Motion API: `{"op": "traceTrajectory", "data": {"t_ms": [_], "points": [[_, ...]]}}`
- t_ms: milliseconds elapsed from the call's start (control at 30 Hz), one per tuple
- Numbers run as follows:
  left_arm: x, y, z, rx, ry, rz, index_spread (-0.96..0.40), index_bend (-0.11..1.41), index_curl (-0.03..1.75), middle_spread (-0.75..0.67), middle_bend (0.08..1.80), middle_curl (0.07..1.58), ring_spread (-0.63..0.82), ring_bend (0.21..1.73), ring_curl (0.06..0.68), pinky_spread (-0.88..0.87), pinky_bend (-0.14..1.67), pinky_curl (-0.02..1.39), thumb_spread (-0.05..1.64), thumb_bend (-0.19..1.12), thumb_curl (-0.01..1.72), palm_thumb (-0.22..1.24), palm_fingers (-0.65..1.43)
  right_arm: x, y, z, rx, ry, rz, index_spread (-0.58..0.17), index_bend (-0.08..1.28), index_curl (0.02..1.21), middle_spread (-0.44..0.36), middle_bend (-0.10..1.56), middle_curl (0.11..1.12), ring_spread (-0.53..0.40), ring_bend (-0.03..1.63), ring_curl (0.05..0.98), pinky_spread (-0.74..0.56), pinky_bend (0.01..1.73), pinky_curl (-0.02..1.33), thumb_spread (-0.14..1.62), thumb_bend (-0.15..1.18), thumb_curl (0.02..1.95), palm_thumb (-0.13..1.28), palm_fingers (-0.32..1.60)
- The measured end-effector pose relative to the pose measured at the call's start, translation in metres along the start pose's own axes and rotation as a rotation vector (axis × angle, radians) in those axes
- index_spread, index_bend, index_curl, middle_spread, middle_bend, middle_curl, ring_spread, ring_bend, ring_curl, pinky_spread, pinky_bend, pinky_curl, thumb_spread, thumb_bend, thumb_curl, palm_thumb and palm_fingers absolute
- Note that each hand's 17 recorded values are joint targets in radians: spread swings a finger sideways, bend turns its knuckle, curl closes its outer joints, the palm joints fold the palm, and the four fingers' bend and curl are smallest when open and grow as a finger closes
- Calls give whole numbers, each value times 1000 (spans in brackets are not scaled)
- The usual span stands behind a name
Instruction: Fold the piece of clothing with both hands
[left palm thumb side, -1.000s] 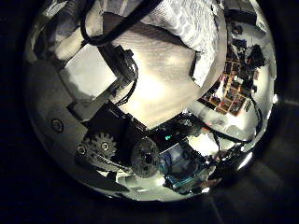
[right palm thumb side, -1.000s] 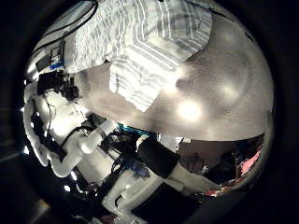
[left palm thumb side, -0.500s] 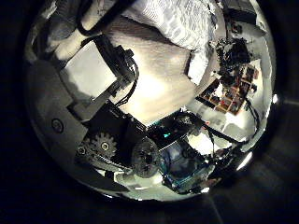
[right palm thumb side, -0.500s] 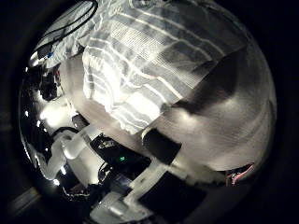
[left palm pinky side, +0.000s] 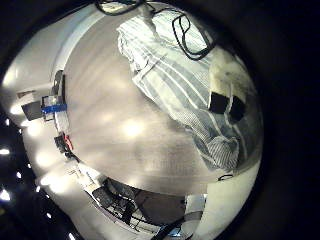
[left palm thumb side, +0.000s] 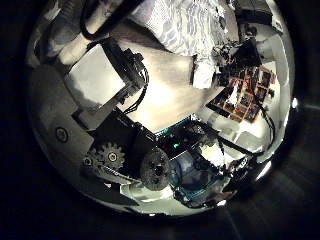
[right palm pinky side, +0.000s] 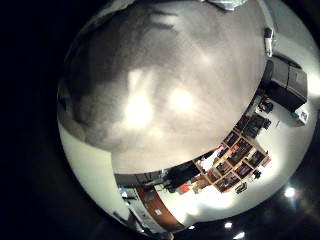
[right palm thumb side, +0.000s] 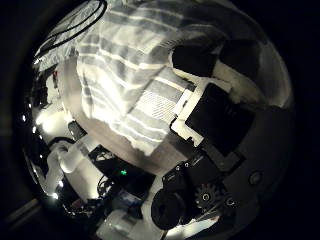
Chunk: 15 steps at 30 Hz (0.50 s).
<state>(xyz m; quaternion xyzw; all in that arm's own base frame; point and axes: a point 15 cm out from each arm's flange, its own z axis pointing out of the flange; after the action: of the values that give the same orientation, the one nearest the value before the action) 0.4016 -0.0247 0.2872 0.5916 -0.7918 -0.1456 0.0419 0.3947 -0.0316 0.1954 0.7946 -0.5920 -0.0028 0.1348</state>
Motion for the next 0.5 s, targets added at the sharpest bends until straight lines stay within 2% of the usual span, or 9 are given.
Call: {"op": "traceTrajectory", "data": {"t_ms": [67, 200, 333, 500], "points": [[0, 4, -4, -3, 1, 2, -708, 177, 1268, -607, 911, 946, -465, 1289, 530, -650, 1055, 692, 1098, -15, 556, 833, 1034, 9, 7, -3, 13, -4, 24, -402, 889, 644, -240, 1046, 764, -242, 1240, 550, -309, 1253, 500, 1036, 48, 476, 947, 1291], [0, 11, -7, -9, 2, 9, -705, 175, 1287, -611, 906, 953, -465, 1289, 530, -651, 1054, 694, 1098, -15, 558, 833, 1033, 19, 26, -10, 6, -8, 53, -359, 1006, 729, -213, 1154, 806, -224, 1318, 595, -264, 1324, 552, 1076, 53, 517, 992, 1213], [-1, 22, -10, -24, 5, 26, -702, 173, 1303, -613, 908, 959, -470, 1286, 530, -651, 1053, 695, 1098, -15, 559, 833, 1033, 22, 50, -27, -13, -11, 51, -326, 1059, 778, -192, 1217, 825, -212, 1367, 624, -239, 1362, 592, 1098, 46, 553, 1016, 1163], [0, 43, -10, -47, 13, 53, -696, 173, 1318, -615, 904, 964, -475, 1286, 530, -652, 1053, 697, 1097, -16, 557, 828, 1031, 31, 75, -59, 37, -4, 61, -300, 1090, 817, -173, 1257, 829, -203, 1396, 646, -211, 1377, 628, 1110, 26, 592, 1023, 1135]]}}
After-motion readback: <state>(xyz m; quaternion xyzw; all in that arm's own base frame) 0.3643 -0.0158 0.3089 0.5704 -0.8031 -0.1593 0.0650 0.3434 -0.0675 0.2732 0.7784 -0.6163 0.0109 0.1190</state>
